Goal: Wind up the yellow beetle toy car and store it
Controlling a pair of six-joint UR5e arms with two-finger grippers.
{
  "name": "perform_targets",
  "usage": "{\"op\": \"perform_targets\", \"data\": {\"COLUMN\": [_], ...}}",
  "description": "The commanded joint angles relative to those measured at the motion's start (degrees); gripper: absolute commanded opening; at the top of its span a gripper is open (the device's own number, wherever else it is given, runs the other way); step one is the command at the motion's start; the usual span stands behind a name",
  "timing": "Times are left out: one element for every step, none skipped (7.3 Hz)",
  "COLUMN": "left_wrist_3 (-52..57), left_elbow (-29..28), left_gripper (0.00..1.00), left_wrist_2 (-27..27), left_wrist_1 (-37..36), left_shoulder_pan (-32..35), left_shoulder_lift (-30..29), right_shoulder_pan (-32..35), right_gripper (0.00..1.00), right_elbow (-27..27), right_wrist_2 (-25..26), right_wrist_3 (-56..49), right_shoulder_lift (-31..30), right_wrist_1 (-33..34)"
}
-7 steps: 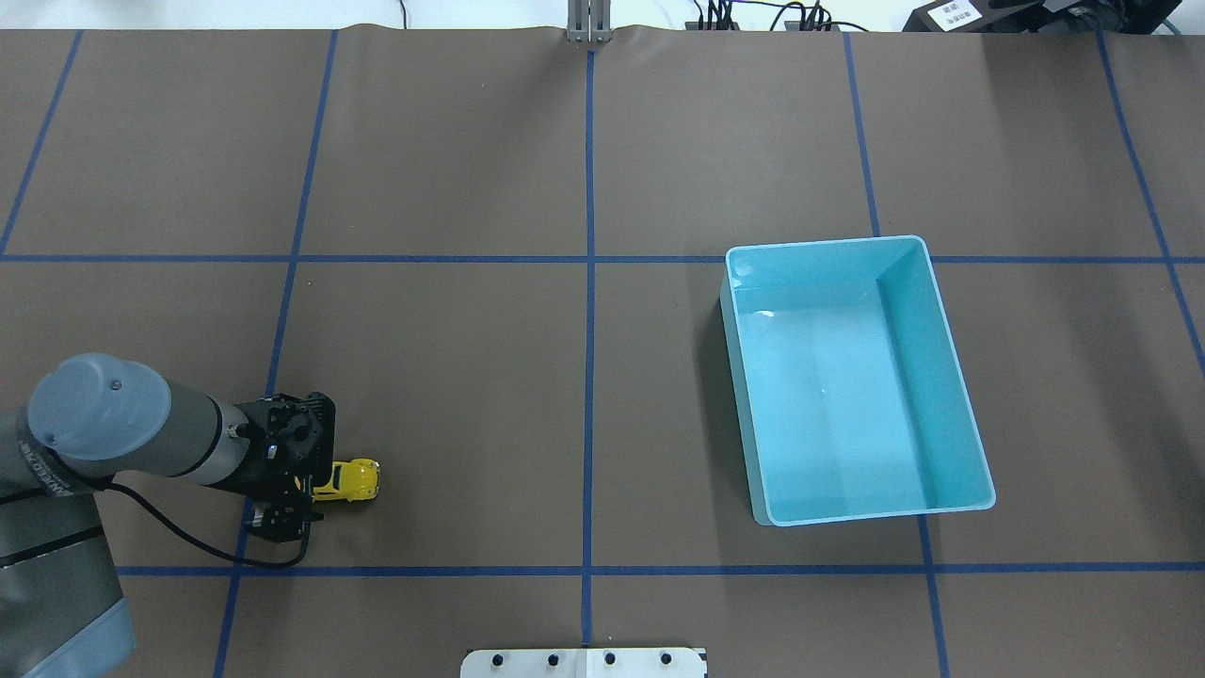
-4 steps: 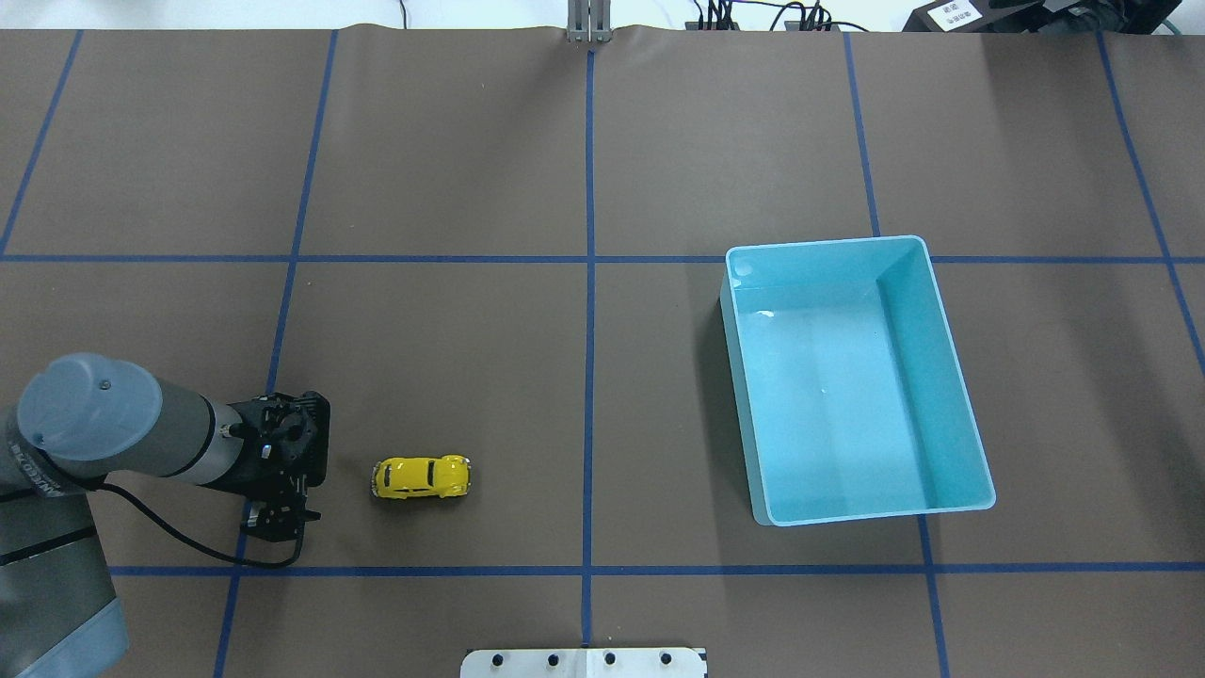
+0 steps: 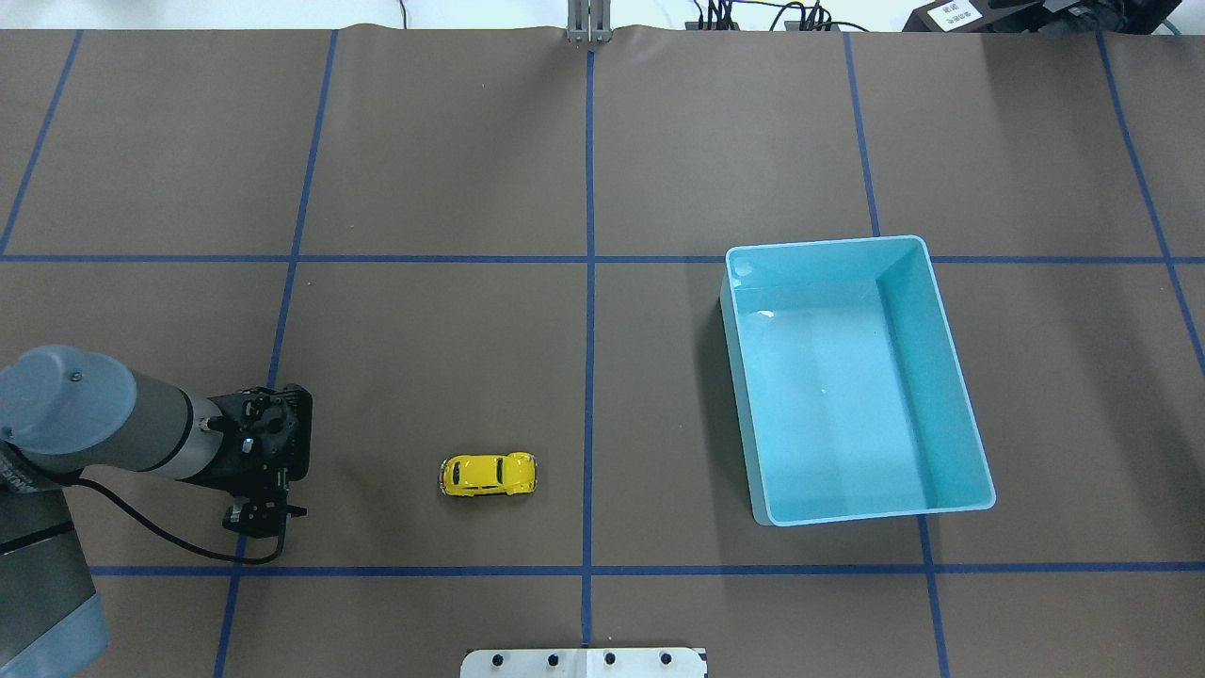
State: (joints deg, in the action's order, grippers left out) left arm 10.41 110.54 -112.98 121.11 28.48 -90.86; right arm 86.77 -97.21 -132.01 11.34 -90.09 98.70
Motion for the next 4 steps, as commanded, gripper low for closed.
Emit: {"op": "perform_targets", "data": {"left_wrist_3": [0.0,0.0,0.0,0.0], "left_elbow": [1.6,1.6,1.6,1.8], "left_gripper": [1.00,1.00,1.00,1.00], "left_wrist_2": [-0.1,-1.7,-2.0,-2.9], "left_wrist_1": [0.0,-0.1,-0.1,-0.1], "left_shoulder_pan": [1.2,2.4,3.1,4.6], "left_shoulder_lift": [2.3,2.7,3.0,3.8], "right_shoulder_pan": [0.0,0.0,0.0,0.0], "right_gripper": [1.00,1.00,1.00,1.00], "right_elbow": [0.0,0.0,0.1,0.0], "right_wrist_2": [0.0,-0.1,-0.3,-0.3], "right_wrist_3": [0.0,0.0,0.0,0.0], "right_shoulder_lift": [0.0,0.0,0.0,0.0], "right_wrist_1": [0.0,0.0,0.0,0.0]}}
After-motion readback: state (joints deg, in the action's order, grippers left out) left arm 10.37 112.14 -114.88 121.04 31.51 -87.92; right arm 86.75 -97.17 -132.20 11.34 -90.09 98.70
